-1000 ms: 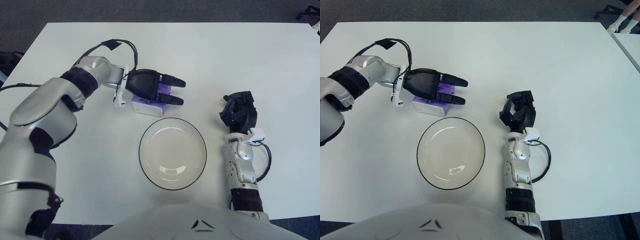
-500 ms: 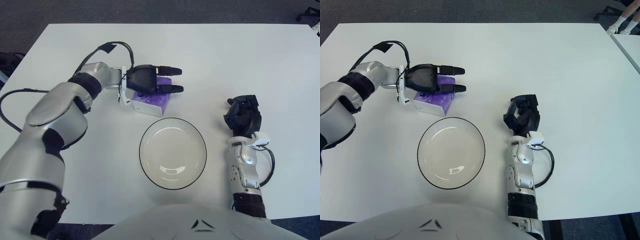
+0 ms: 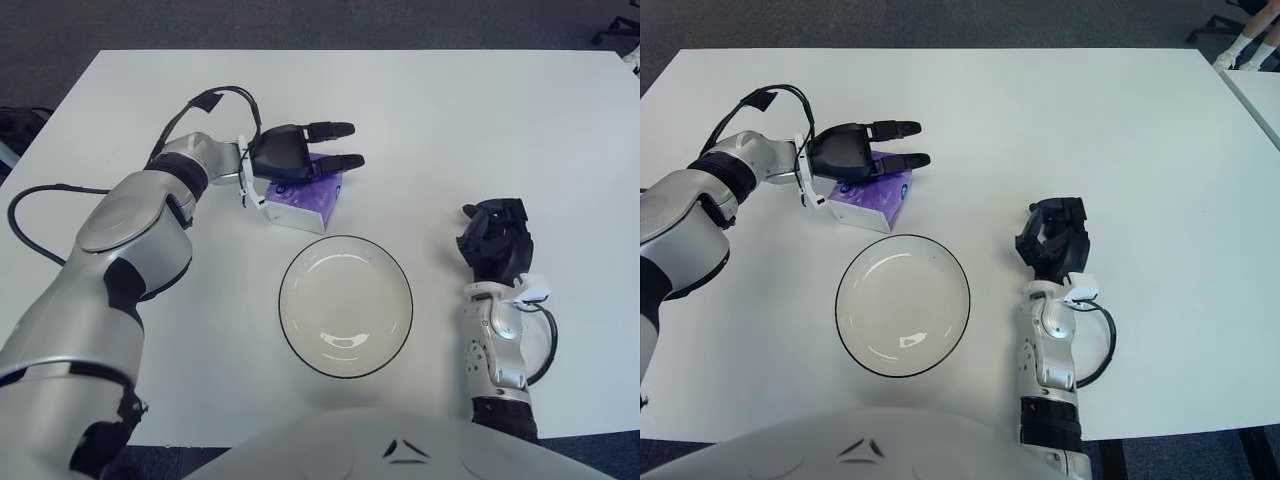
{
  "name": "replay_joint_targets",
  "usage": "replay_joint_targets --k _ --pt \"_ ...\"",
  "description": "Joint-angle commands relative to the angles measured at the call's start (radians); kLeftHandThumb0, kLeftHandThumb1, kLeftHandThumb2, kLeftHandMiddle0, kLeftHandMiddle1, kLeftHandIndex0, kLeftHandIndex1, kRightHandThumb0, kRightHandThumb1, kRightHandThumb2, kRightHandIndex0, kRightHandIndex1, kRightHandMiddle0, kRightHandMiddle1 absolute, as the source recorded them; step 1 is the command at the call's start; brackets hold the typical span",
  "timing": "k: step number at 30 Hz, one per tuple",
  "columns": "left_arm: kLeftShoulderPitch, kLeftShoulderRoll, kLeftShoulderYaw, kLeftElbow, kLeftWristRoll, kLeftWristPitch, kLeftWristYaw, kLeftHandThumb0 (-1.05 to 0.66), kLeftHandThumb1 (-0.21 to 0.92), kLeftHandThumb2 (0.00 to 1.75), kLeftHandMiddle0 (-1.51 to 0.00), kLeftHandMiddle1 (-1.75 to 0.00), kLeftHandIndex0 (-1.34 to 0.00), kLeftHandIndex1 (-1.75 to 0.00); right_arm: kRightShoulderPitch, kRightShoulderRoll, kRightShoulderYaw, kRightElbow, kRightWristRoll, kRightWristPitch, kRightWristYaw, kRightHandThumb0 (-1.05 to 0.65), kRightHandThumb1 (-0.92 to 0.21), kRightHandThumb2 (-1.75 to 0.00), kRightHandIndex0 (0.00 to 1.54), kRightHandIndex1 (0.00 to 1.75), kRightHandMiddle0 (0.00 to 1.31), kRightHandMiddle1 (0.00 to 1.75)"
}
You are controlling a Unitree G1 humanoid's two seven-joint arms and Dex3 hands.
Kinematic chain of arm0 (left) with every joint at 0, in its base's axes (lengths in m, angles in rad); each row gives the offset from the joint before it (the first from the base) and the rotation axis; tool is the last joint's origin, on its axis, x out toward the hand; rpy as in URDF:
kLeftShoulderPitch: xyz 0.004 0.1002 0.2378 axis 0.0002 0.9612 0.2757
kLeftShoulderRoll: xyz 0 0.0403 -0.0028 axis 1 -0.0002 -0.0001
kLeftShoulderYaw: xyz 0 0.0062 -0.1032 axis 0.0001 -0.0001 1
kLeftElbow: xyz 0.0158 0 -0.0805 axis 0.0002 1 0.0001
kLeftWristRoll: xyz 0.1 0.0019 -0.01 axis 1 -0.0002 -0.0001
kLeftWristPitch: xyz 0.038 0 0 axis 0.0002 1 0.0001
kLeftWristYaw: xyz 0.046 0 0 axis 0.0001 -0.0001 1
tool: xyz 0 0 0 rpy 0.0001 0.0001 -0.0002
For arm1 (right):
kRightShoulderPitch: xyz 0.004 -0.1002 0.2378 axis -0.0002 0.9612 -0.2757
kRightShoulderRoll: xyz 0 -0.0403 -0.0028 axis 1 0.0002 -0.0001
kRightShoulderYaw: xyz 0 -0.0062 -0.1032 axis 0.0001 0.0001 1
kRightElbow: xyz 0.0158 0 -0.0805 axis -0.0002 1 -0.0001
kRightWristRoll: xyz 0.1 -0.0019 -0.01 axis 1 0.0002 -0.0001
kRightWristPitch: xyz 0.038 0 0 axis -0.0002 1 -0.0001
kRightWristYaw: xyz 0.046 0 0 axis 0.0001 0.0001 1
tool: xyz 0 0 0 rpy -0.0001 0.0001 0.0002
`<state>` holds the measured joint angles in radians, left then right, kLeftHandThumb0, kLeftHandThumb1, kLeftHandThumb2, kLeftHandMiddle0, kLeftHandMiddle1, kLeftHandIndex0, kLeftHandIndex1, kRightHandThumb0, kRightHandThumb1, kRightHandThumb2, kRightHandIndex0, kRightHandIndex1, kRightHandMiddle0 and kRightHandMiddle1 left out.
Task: Put the tissue paper into the plate.
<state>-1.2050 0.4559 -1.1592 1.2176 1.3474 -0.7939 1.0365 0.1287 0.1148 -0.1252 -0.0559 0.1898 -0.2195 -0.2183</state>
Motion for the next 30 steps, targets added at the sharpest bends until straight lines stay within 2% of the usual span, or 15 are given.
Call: replay_joint_targets --k 1,8,15,24,26,30 --pt "0.099 -0.062 -0.079 0.006 0.064 -0.008 0.011 -0.75 0.58 0.82 0.00 0.00 0.00 0.00 0.103 0.056 -0.012 0.058 0.037 0.099 -0.011 -0.39 -0.64 -0.91 0.64 1.49 0.37 1.75" --pt "0.088 -0.084 -0.144 0.027 0.089 0.016 0.049 -0.71 0.64 0.85 0.00 0.00 -0.01 -0.07 0.107 0.046 -0.015 0.071 0.053 0.056 0.028 -0.39 -0.62 -0.94 0.64 1.50 0.38 1.75" --pt "0.085 -0.090 -0.180 0.034 0.098 0.032 0.063 -0.74 0.71 0.82 -0.01 -0.01 0.00 -0.08 0.115 0.055 -0.022 0.046 0.046 0.088 -0.004 -0.40 -0.61 -0.96 0.66 1.53 0.39 1.75" --pt "0.061 -0.088 -0.226 0.014 0.108 0.012 0.060 -0.71 0.73 0.81 -0.04 -0.03 0.00 -0.08 0.112 0.064 -0.024 0.041 0.058 0.103 -0.021 -0.40 -0.61 -0.95 0.65 1.53 0.38 1.75" --pt "0.048 -0.086 -0.242 0.004 0.117 0.010 0.059 -0.69 0.72 0.81 -0.05 -0.04 0.00 -0.10 0.112 0.065 -0.023 0.042 0.057 0.103 -0.024 -0.39 -0.62 -0.94 0.64 1.53 0.38 1.75" --pt "0.019 -0.079 -0.270 -0.017 0.127 -0.017 0.040 -0.51 0.55 0.97 -0.02 -0.10 0.00 -0.21 0.111 0.063 -0.020 0.049 0.060 0.090 -0.016 -0.39 -0.62 -0.94 0.64 1.52 0.38 1.75"
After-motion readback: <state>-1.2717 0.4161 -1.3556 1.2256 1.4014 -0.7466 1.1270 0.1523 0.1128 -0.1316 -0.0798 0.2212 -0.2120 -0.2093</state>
